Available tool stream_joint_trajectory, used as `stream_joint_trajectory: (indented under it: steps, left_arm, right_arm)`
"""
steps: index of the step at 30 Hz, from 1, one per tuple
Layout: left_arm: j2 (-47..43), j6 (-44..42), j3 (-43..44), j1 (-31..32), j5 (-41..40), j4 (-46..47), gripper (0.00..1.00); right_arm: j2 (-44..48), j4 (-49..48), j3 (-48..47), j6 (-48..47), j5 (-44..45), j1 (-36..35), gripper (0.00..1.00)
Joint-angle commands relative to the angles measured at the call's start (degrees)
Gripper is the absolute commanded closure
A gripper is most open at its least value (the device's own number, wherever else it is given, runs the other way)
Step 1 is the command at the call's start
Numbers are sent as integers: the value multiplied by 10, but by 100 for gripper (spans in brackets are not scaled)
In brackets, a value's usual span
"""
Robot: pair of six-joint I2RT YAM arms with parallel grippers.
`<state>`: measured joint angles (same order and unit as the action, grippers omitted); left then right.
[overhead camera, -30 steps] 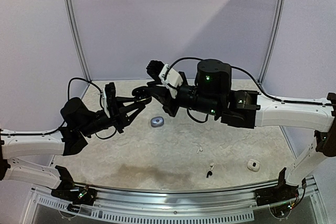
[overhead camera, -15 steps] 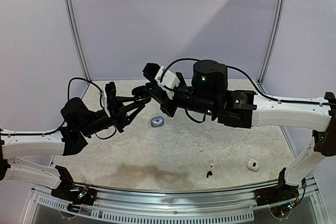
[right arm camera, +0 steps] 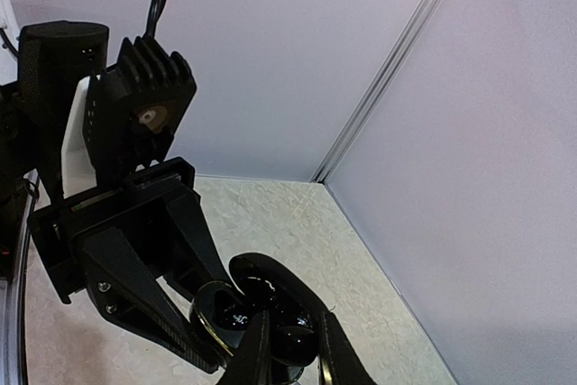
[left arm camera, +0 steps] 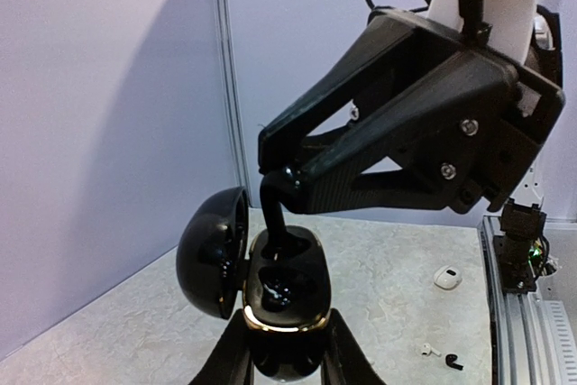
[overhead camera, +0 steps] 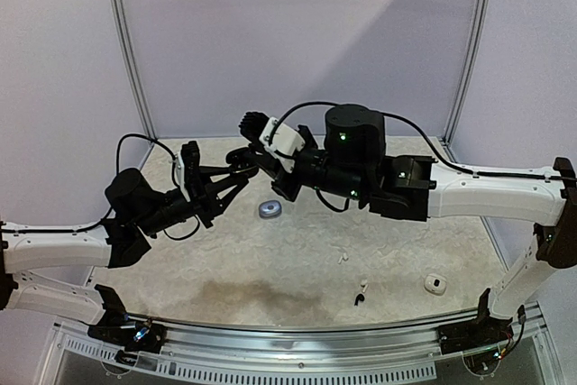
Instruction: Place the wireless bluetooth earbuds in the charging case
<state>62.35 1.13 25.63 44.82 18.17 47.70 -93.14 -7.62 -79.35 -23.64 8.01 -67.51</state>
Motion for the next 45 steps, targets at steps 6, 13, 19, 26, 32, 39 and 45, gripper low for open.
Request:
stream_joint_trajectory:
  steps: [6,13,19,26,32,39,45]
  left_arm:
    - [-4,-4,-4,5,18,31,100]
    - [-5,-5,-5,4,15,32,100]
    - [-4,-6,-4,4,15,30,100]
    - [-1,-5,0,4,14,30,100]
    - [-1,-5,1,3,12,30,100]
    - [-1,-4,-1,3,14,32,100]
    - [-3,-4,-2,3,12,32,100]
  right_arm:
    - [-33,38,-27,-4,35,2,89]
    - [-29,40,-24,2,40,2,86]
    - [-31,36,-30,4,39,2,85]
    - [-30,40,-34,3,41,2,85]
    - [-30,44,-34,3,41,2,82]
    - [-32,39,-36,4,44,2,82]
    - [-33,38,-37,6,43,1,81]
